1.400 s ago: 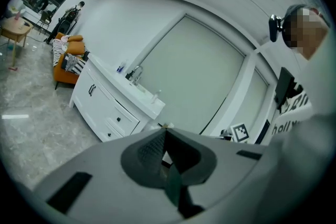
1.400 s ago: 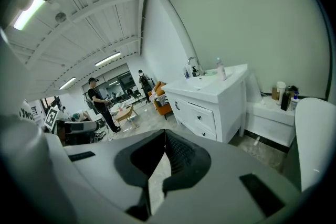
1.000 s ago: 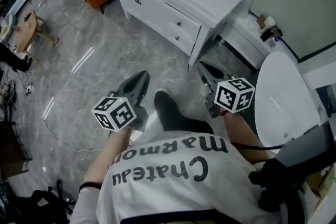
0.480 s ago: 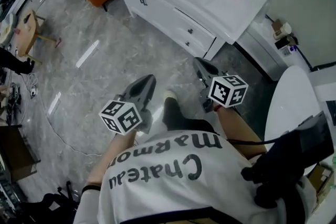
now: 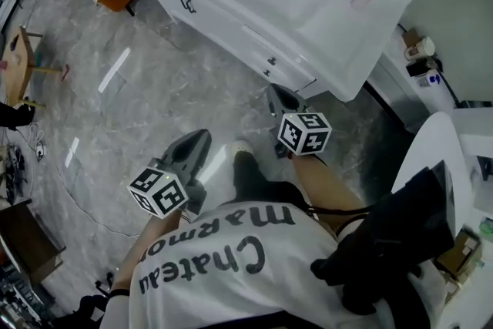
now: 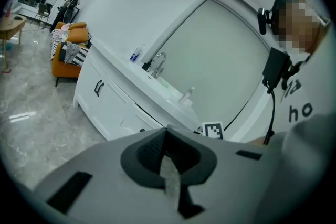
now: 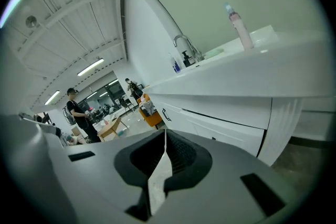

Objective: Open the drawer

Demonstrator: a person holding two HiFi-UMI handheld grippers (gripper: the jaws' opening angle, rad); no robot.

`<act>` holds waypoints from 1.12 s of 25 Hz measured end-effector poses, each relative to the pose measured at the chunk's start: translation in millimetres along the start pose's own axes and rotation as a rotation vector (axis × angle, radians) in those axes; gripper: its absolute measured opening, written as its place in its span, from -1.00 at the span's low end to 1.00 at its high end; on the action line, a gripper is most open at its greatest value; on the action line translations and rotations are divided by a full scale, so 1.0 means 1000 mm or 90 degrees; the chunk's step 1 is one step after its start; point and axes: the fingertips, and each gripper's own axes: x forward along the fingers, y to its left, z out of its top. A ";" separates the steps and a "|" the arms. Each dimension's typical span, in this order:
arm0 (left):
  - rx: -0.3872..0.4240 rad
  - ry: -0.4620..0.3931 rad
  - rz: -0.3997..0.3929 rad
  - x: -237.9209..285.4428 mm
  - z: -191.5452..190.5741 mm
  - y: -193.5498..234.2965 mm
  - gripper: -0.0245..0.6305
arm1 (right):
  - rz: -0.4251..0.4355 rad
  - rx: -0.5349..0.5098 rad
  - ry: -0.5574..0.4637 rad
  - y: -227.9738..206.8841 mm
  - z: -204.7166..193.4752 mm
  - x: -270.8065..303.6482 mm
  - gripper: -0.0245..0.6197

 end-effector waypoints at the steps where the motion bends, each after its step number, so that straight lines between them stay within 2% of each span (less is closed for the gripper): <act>1: -0.004 0.006 0.005 0.003 0.000 0.006 -0.93 | -0.012 0.001 0.009 -0.008 -0.003 0.009 -0.89; 8: -0.052 0.055 0.045 0.014 -0.007 0.041 -0.93 | -0.127 0.017 0.044 -0.063 -0.026 0.062 -0.89; 13: -0.079 0.091 0.078 0.017 -0.016 0.056 -0.93 | -0.227 0.101 0.062 -0.104 -0.055 0.088 -0.89; 17: -0.077 0.108 0.108 0.015 -0.015 0.069 -0.93 | -0.241 0.140 0.068 -0.118 -0.065 0.110 -0.87; 20: -0.073 0.112 0.125 0.009 -0.012 0.076 -0.93 | -0.237 0.162 0.070 -0.125 -0.068 0.125 -0.62; 21: -0.066 0.113 0.131 0.007 -0.010 0.078 -0.93 | -0.241 0.170 0.070 -0.129 -0.070 0.128 -0.62; 23: -0.062 0.117 0.146 0.001 -0.006 0.080 -0.93 | -0.257 0.187 0.072 -0.137 -0.072 0.134 -0.61; 26: -0.073 0.120 0.167 -0.009 -0.002 0.086 -0.93 | -0.296 0.219 0.076 -0.145 -0.074 0.138 -0.43; 28: -0.083 0.117 0.177 -0.013 0.000 0.092 -0.93 | -0.317 0.244 0.070 -0.151 -0.074 0.142 -0.39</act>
